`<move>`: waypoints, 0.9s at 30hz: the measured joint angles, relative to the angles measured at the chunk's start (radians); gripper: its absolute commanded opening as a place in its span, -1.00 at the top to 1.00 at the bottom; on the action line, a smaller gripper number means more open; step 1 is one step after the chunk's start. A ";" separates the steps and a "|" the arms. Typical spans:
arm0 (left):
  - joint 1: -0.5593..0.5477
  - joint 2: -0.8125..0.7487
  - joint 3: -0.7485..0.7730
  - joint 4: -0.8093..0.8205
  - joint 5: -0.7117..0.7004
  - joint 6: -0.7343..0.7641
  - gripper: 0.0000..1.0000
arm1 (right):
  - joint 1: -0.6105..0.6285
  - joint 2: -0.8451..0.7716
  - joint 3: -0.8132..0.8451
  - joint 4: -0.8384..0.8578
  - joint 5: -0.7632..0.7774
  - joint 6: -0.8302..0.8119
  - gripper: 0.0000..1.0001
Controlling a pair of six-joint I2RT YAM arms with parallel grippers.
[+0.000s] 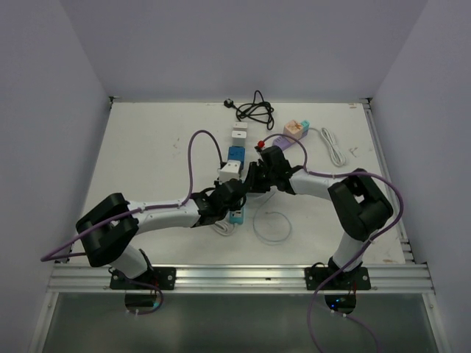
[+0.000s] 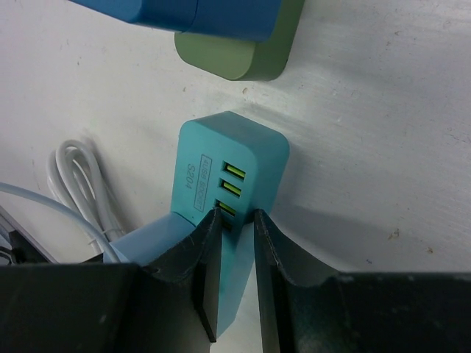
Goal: Pull the plug off the socket
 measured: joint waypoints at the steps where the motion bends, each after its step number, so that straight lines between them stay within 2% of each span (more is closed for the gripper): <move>1: 0.000 0.000 0.000 -0.002 -0.001 0.000 1.00 | 0.000 0.002 0.000 0.001 0.002 0.005 0.64; 13: 0.001 -0.045 0.000 -0.097 -0.023 0.002 1.00 | 0.030 0.046 0.042 -0.009 0.010 0.061 0.75; 17: -0.003 -0.117 0.008 -0.090 -0.038 0.002 1.00 | 0.043 0.053 0.062 -0.030 0.051 0.075 0.76; 23: -0.009 -0.197 0.029 -0.048 -0.060 0.002 1.00 | 0.067 0.066 0.092 -0.055 0.122 0.085 0.75; 27: -0.009 -0.208 0.029 -0.054 -0.082 0.002 1.00 | 0.070 0.062 0.092 -0.050 0.134 0.086 0.65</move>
